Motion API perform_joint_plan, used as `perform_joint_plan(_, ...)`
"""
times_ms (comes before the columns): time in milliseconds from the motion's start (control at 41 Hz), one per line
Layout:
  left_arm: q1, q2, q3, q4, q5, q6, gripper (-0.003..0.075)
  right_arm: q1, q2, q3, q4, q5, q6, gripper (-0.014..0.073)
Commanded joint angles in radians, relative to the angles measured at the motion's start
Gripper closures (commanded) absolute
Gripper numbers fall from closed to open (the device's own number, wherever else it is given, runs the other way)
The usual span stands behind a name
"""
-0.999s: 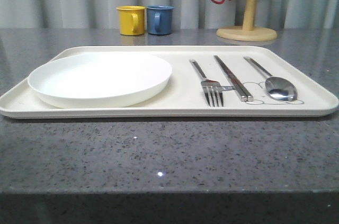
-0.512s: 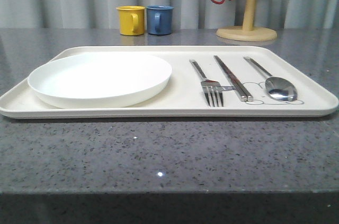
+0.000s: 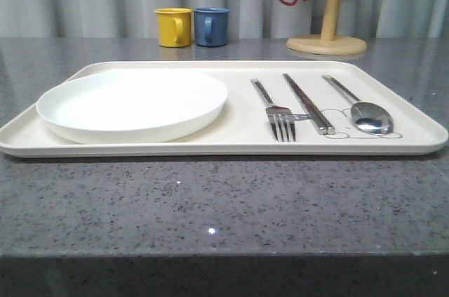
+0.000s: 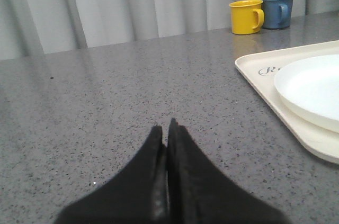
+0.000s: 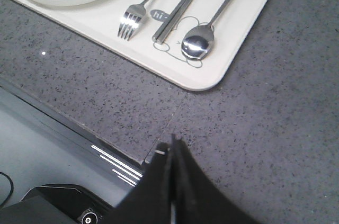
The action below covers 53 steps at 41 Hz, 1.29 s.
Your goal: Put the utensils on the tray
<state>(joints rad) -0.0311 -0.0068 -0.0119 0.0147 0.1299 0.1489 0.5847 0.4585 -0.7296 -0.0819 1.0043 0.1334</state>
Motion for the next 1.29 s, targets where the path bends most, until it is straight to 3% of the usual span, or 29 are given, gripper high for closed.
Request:
perform_joint_plan(0, 0.004, -0.022, 0.006, -0.015, -0.151, -0.004, 0.0738, 0.001, 0.006, -0.021, -0.015, -0.067, -0.01, 0.0662)
perform_joint_plan(1170, -0.01, -0.024, 0.018, -0.015, -0.152, -0.004, 0.0738, 0.001, -0.006, -0.011, -0.014, -0.075, -0.01, 0.0662)
perform_joint_plan(1267, -0.01, -0.024, 0.018, -0.015, -0.152, -0.004, 0.0738, -0.061, -0.048, 0.025, -0.016, -0.095, -0.01, 0.0662)
